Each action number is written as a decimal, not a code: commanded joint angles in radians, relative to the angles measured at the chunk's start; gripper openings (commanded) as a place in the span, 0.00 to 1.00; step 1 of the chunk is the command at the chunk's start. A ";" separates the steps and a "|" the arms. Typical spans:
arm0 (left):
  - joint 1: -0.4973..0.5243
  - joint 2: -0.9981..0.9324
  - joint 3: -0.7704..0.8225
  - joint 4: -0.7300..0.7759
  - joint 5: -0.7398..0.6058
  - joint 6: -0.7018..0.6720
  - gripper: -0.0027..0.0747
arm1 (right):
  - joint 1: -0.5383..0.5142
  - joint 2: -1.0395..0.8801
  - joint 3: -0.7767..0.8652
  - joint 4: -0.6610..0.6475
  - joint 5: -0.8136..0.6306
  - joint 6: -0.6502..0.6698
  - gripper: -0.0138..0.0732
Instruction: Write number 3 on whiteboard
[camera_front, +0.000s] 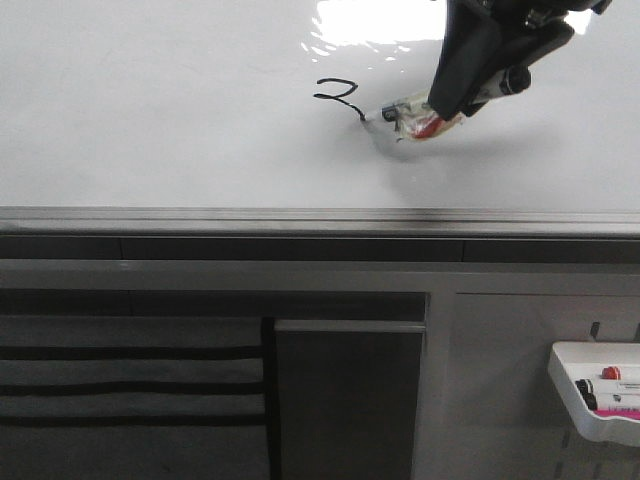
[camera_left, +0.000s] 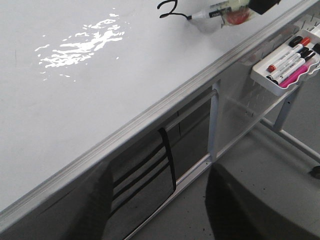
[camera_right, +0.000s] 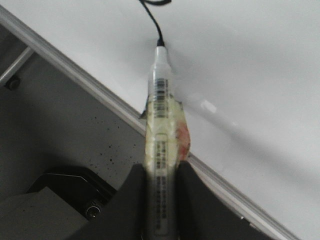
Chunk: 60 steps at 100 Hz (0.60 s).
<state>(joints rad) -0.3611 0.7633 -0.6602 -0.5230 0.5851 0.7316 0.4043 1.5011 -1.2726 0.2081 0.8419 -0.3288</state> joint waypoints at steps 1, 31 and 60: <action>0.004 -0.004 -0.028 -0.031 -0.047 -0.010 0.53 | 0.034 -0.032 0.008 0.002 -0.080 0.003 0.20; 0.004 -0.004 -0.028 -0.031 -0.047 -0.010 0.53 | 0.092 0.044 -0.081 0.002 -0.113 -0.004 0.20; 0.004 -0.004 -0.028 -0.031 -0.047 -0.010 0.53 | 0.218 -0.264 0.133 0.017 -0.226 -0.147 0.20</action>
<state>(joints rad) -0.3611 0.7633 -0.6602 -0.5230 0.5851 0.7316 0.5976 1.3633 -1.1899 0.2161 0.7200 -0.4194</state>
